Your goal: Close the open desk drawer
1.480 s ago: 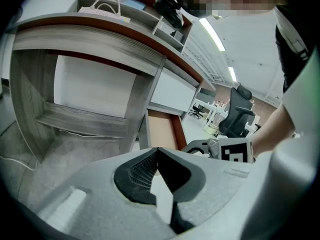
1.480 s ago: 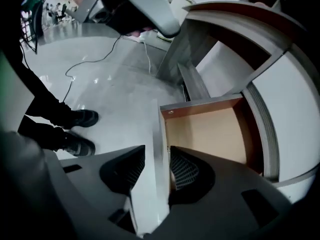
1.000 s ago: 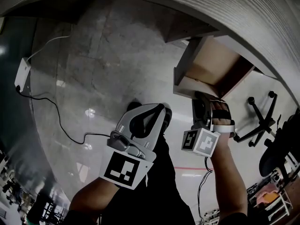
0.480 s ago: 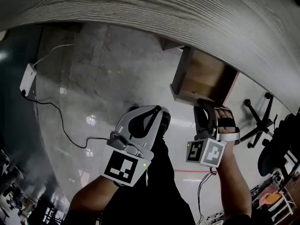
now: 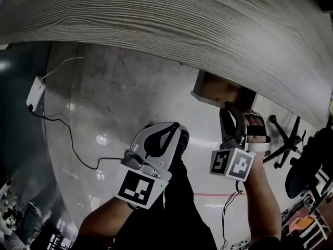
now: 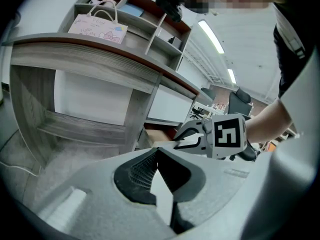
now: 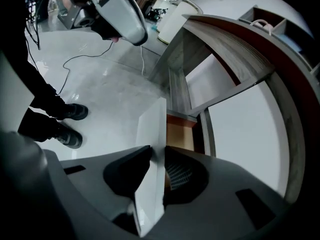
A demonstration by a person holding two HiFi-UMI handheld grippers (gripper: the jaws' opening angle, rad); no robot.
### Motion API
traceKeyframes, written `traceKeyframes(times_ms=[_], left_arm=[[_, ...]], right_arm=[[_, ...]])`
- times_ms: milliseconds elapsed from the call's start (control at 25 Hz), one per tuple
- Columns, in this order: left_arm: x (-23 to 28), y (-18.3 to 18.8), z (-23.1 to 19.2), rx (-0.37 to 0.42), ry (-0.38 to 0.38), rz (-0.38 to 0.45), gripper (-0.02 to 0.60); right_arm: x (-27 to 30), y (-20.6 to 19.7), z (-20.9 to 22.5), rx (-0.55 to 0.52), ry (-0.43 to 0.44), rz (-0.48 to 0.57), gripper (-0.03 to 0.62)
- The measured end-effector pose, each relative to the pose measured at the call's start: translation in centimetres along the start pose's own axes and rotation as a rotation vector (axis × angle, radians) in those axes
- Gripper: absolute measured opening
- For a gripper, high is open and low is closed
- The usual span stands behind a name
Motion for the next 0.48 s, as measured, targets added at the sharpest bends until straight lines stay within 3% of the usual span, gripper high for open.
traceKeyframes(times_ms=[480], left_arm=[[0.7, -1.4, -0.6, -0.022, 0.01, -0.011, 0.008]], right_arm=[[2.6, 0.2, 4.1, 0.015, -0.131, -0.001, 0.11]])
Point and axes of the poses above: the fingertips, and each gripper's own axes: x forward along the fingers, z to its right, y out of its top, the point moved 2 cm from there along -x, backward along the fingers, and after that the axes turned 6 degrees about x, right-handed, at the moved point
